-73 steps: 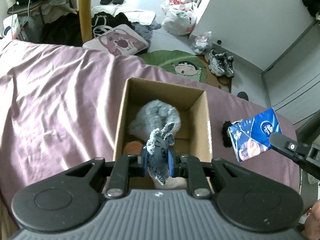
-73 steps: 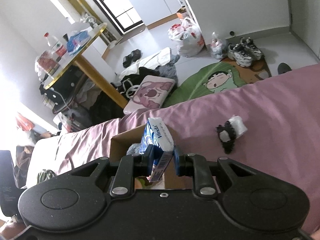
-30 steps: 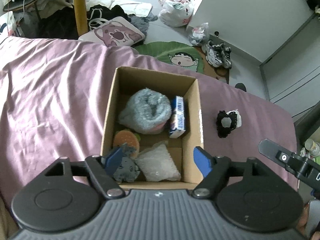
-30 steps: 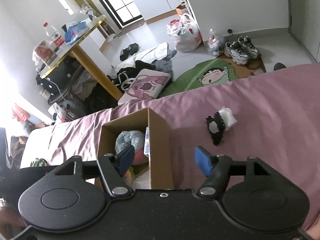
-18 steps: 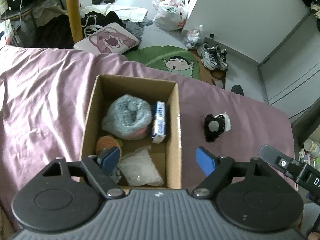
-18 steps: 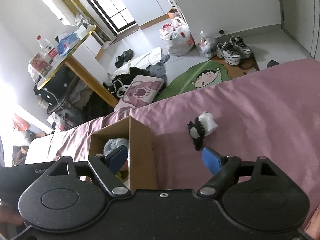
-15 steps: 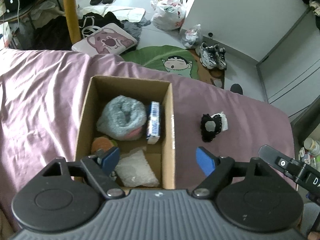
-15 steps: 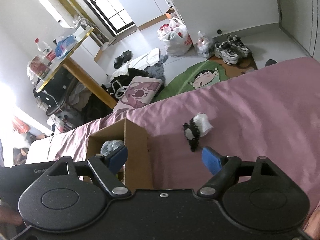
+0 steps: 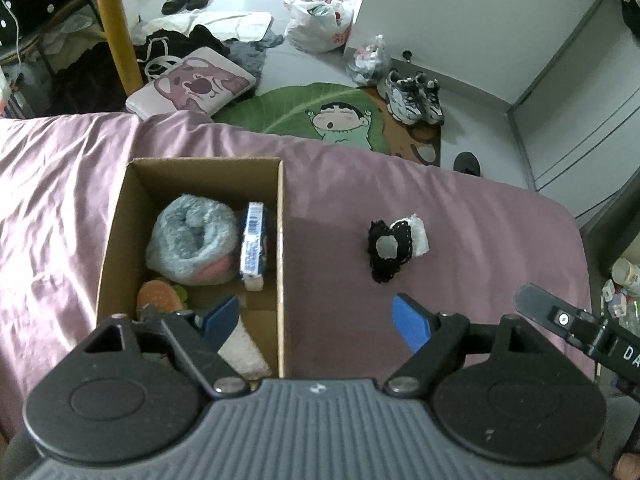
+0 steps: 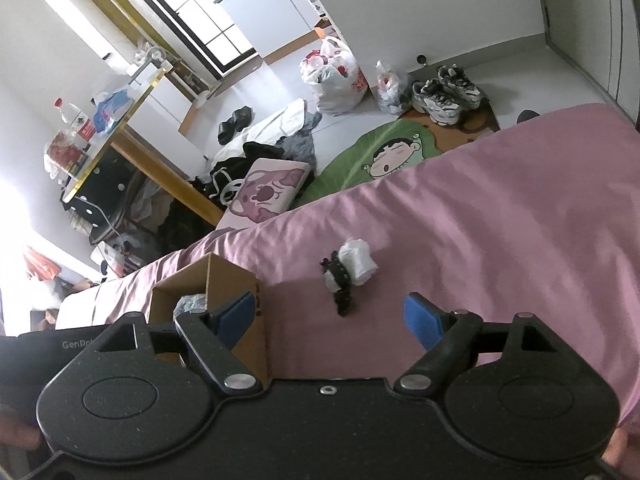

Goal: Organize soft objects
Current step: 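Open both grippers in the box and withdraw toward the black-white plush, then grasp the black-white plush with the left gripper while the right gripper grasps the white tissue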

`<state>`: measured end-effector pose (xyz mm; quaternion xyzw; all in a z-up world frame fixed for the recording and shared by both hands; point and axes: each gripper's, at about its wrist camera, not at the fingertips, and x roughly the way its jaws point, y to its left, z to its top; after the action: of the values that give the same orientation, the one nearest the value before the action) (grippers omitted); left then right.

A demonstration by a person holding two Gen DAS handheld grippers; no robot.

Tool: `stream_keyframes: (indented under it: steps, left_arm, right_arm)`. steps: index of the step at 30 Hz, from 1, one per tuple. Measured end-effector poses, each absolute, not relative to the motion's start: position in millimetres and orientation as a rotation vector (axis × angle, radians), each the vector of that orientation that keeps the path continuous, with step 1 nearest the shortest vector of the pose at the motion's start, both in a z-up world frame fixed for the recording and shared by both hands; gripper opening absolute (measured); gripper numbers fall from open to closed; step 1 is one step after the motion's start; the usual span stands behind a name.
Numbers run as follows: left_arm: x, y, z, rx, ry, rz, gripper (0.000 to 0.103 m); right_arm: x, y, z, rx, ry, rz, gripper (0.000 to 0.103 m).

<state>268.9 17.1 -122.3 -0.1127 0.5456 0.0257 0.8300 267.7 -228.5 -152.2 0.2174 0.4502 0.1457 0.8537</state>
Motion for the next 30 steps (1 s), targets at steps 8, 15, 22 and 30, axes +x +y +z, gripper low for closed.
stream_keyframes:
  steps: [8, 15, 22, 30]
  left_arm:
    - [283.6, -6.4, -128.4, -0.229, 1.160, 0.063, 0.083]
    - [298.8, -27.1, -139.3, -0.220, 1.158, 0.070, 0.082]
    - [316.3, -42.2, -155.7, -0.213, 1.163, 0.062, 0.082]
    - [338.7, -49.4, -187.4, -0.232, 1.182, 0.072, 0.079]
  right_arm:
    - [280.4, -253.0, -167.2, 0.483, 0.951, 0.312, 0.081]
    - [297.1, -266.1, -185.9, 0.504, 0.969, 0.345, 0.076]
    - [310.6, -271.1, -211.9, 0.559, 0.989, 0.392, 0.066]
    - [328.0, -275.2, -243.6, 0.631, 1.033, 0.415, 0.059]
